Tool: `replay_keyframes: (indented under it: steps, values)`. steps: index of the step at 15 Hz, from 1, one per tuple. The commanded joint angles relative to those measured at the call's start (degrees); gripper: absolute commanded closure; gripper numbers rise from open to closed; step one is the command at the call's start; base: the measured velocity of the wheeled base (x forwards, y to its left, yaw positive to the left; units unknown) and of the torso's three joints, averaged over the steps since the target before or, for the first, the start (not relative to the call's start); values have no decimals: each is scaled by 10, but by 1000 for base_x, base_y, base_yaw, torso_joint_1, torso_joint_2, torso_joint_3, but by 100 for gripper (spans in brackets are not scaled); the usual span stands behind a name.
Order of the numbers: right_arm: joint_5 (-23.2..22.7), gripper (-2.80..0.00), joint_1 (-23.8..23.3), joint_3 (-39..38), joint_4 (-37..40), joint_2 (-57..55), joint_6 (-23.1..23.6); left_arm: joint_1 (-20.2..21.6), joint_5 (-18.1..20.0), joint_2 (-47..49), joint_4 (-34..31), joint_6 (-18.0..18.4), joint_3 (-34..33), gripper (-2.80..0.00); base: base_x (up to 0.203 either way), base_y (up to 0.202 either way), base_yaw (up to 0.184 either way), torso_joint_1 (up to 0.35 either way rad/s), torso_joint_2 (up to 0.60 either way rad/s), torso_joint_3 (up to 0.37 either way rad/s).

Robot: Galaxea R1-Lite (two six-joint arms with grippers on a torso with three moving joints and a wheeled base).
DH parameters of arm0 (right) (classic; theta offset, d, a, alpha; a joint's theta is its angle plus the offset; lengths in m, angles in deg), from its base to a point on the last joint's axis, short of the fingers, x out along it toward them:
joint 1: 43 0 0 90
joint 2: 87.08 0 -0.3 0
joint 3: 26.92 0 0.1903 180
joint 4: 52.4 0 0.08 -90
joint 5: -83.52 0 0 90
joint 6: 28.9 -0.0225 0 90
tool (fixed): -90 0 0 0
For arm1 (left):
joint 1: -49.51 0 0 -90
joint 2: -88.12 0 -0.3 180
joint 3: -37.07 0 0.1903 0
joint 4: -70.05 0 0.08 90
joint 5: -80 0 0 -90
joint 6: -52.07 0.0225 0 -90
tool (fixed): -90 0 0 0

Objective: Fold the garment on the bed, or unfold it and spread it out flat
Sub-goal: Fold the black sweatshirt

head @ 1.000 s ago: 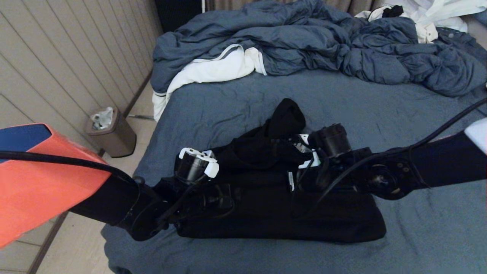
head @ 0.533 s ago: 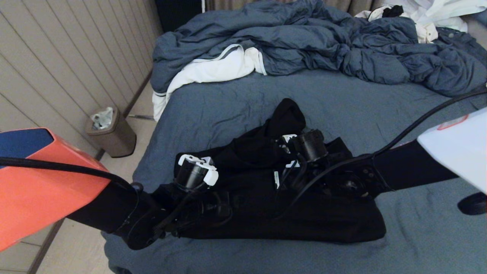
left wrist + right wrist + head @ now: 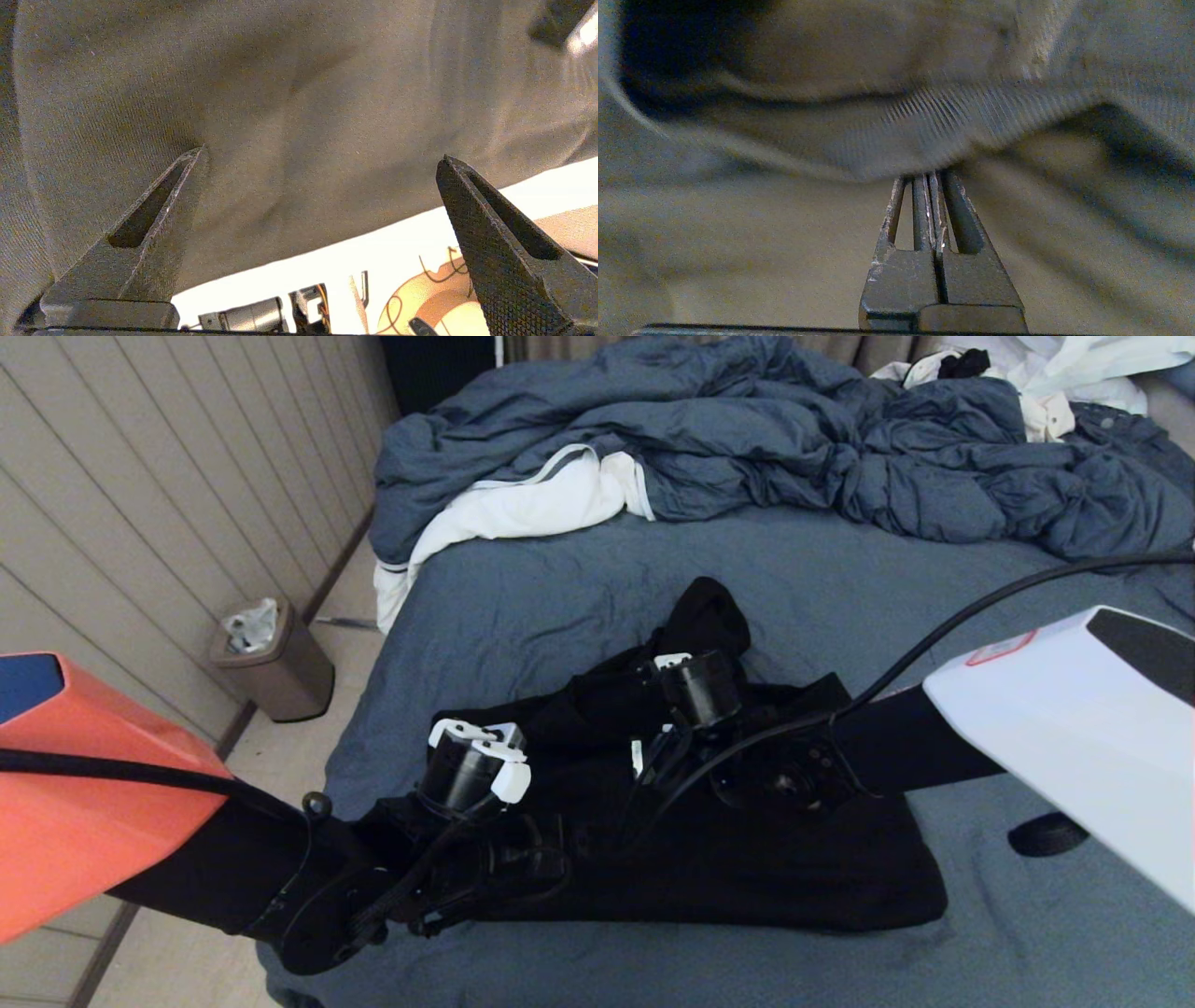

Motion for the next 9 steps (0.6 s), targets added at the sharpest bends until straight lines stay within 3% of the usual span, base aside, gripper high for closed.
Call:
replay_keyframes:
  steps: [1, 4, 7, 9]
  values:
    - [6, 0, 6, 27, -1, -17, 2, 0, -1, -4, 4, -2, -4, -280, 0, 0, 0, 0, 0, 0]
    - [20, 0, 6, 75, -1, -49, 1, 0, -1, -8, 5, -2, -7, -280, 0, 0, 0, 0, 0, 0]
    - [73, 0, 10, 142, -19, -96, -2, 0, -2, -7, 18, -2, -16, -280, 0, 0, 0, 0, 0, 0]
    - [112, 0, 16, 188, -71, -130, 0, 0, -2, -8, 27, -2, -19, -280, 0, 0, 0, 0, 0, 0]
